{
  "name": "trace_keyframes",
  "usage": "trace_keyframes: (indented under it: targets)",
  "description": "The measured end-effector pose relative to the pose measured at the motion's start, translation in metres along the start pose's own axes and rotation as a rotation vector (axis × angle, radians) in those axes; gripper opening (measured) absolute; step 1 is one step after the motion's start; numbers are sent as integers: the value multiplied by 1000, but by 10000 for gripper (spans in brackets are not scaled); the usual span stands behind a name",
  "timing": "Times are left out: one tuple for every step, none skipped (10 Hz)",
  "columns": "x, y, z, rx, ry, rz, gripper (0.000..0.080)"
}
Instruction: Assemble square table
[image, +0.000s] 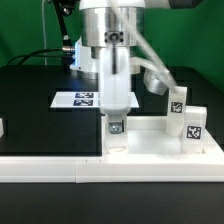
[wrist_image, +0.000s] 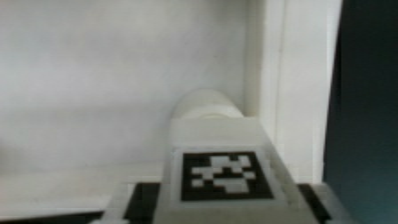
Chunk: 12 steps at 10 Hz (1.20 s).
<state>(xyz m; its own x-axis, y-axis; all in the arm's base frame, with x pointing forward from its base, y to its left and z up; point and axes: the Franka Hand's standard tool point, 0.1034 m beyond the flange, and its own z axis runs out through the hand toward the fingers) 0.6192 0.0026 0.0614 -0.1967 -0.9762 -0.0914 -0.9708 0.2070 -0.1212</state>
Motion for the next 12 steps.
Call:
trace_keyframes:
  targets:
    - [-2, 0, 0, 0, 1, 24, 273]
    - [-1, 0, 0, 0, 2, 4, 338]
    - [-1, 0, 0, -1, 2, -26, 473]
    - [-2, 0, -1, 1, 6, -62, 473]
    - [-8, -3, -6, 17, 25, -316, 609]
    - [-10, -3, -13, 42, 27, -566, 637]
    - [-8, -1, -12, 37, 24, -571, 637]
    - [-8, -1, -11, 33, 30, -652, 647]
    - [-8, -1, -11, 33, 31, -694, 649]
    - [-7, -1, -11, 31, 33, -787, 649]
    - [-8, -1, -11, 28, 38, -888, 649]
    - [-12, -4, -11, 13, 60, -1165, 649]
